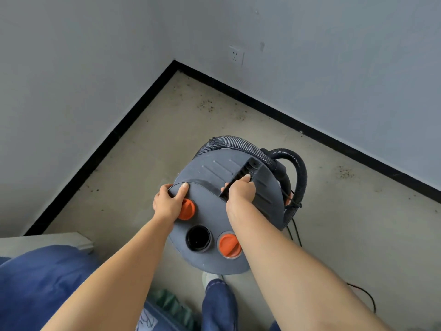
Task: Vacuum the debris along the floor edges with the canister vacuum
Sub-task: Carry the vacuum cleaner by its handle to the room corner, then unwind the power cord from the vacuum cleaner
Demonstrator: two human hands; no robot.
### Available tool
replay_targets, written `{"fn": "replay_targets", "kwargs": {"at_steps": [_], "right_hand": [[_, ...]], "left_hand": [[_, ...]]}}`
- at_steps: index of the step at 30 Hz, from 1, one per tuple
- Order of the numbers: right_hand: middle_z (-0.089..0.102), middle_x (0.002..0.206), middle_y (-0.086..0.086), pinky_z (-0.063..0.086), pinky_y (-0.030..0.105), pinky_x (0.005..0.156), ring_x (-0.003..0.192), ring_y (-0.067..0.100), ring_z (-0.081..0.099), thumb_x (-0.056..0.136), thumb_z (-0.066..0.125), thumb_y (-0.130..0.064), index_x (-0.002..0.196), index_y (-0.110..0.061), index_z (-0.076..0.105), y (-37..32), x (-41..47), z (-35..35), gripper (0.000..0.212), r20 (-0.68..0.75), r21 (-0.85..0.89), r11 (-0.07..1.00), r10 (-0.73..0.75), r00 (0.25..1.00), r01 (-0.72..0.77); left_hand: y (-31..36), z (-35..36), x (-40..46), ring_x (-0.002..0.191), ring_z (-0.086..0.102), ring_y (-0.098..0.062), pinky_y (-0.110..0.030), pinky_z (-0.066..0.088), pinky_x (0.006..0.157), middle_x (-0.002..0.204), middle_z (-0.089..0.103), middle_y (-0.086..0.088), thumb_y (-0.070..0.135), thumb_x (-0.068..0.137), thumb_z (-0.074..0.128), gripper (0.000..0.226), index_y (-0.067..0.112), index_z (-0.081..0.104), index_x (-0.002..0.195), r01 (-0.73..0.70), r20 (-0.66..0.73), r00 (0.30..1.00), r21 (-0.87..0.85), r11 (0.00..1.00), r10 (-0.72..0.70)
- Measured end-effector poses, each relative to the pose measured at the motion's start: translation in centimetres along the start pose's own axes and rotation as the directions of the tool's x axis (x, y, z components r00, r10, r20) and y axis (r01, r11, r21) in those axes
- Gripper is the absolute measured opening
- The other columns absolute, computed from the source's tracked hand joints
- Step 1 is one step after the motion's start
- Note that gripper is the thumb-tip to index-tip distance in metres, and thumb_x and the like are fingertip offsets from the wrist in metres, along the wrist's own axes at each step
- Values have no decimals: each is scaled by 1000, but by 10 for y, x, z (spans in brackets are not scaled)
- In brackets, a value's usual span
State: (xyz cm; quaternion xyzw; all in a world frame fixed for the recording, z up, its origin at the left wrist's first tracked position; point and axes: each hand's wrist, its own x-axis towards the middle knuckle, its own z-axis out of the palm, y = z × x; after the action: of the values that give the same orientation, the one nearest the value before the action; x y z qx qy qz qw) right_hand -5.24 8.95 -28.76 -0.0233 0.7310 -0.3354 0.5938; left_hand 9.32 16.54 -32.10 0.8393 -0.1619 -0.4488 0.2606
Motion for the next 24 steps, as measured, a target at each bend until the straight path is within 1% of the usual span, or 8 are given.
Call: {"fn": "replay_targets", "kwargs": {"at_steps": [2,6,9,11,14,19,22,24], "right_hand": [[50,65,8,45,30,54,47,18,46,106,25,-33,132,-2,41,10,-6,20,43,9,16,1000,-3,1000,3],[48,66,9,45,27,51,48,17,44,106,25,-31,118,-10,42,23,-18,52,30,53,83,995,42,998,-46],[52,74,12,47,27,50,51,18,48,106,26,-32,111,-14,39,26,-22,66,22,110,98,993,58,992,-69],[54,76,12,53,32,60,54,19,51,106,27,-31,106,-12,39,27,-22,73,22,127,83,994,54,990,-65],[61,94,14,53,43,89,78,27,60,105,29,-34,117,2,44,28,-21,73,40,158,0,998,58,986,-59],[48,140,18,39,43,107,129,37,47,104,32,-31,142,-4,38,16,-19,36,47,309,-214,974,139,941,-73],[49,137,27,43,43,103,126,38,51,104,34,-17,132,-3,45,11,-19,0,33,422,-167,976,199,885,-140],[48,139,25,41,42,105,128,34,49,105,30,-11,137,-3,40,4,-18,-31,35,444,-155,969,240,863,-190]], "left_hand": [[2,-21,15,125,47,-30,-50,41,105,133,50,-7,79,52,54,95,26,46,130,-8,-9,1000,16,1000,8],[9,-51,39,116,54,-30,-47,46,100,133,52,-10,57,83,63,65,18,45,132,-23,-28,999,20,1000,23],[8,-65,52,114,56,-30,-46,47,98,129,55,-9,53,87,61,60,17,45,132,-18,-48,999,48,999,21],[5,-71,55,112,57,-30,-48,47,98,127,56,-9,54,87,60,59,18,45,131,-11,-43,999,47,999,13],[3,-74,57,111,58,-31,-51,48,96,125,57,-8,57,85,61,60,19,46,130,12,-43,999,36,999,-11],[15,-71,52,109,59,-41,-43,49,78,119,60,-17,56,85,62,62,9,51,124,34,-77,997,100,994,-27],[30,-62,38,113,54,-43,-49,48,92,125,57,-22,55,84,60,61,8,54,123,52,-188,982,232,971,-8],[44,-46,18,129,37,-41,-54,36,105,139,43,-24,48,87,56,59,14,47,135,49,-292,954,370,928,66]]}}
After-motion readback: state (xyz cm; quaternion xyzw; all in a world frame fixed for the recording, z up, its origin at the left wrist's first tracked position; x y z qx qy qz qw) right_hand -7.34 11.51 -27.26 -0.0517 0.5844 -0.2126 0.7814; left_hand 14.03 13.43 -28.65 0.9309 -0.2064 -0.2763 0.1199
